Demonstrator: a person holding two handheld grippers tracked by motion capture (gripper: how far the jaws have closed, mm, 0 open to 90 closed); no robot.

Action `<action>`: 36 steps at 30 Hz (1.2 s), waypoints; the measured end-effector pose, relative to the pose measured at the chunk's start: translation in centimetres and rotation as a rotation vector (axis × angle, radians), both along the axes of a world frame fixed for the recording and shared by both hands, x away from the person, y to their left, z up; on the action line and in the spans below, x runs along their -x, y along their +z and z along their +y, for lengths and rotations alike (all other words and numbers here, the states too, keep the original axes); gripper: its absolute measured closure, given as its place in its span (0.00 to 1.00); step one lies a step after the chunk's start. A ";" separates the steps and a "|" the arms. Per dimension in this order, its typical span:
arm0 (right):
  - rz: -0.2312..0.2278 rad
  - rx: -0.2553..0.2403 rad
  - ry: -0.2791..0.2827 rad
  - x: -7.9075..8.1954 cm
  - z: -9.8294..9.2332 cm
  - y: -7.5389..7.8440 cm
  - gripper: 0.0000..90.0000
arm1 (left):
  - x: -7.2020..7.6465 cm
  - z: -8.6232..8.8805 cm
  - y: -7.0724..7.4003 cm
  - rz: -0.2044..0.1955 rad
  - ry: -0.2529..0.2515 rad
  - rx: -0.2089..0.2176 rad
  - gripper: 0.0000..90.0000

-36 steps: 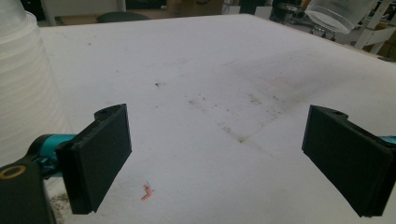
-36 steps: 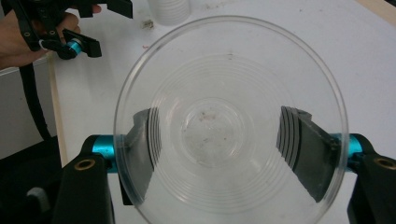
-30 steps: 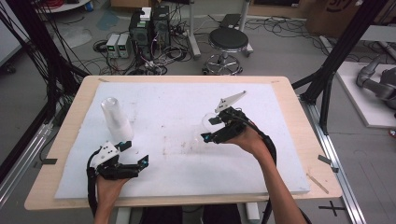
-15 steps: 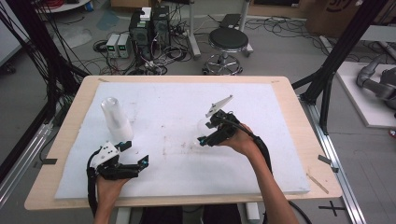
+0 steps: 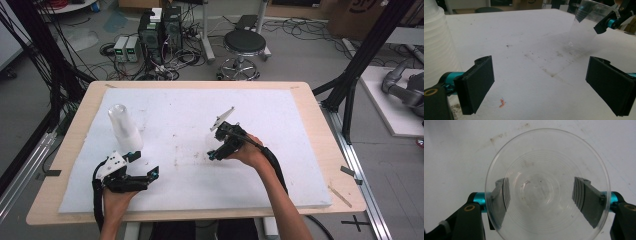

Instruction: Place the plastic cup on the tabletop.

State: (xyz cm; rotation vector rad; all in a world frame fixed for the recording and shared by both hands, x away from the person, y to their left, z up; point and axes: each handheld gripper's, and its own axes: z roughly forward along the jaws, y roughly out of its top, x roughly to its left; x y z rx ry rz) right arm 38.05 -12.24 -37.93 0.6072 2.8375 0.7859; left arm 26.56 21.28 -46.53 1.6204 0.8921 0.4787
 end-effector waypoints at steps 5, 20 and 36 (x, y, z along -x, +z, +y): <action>0.000 0.016 0.004 -0.1 0.6 -0.6 0.34 | 0.0 0.0 0.0 -0.001 0.000 0.000 0.09; -0.014 0.018 0.004 -0.2 1.4 -1.2 0.34 | 0.0 0.0 0.0 0.003 -0.004 -0.003 0.09; -0.054 -0.028 -0.021 0.1 0.8 -2.6 0.16 | 0.0 0.0 0.0 -0.003 -0.004 -0.003 0.09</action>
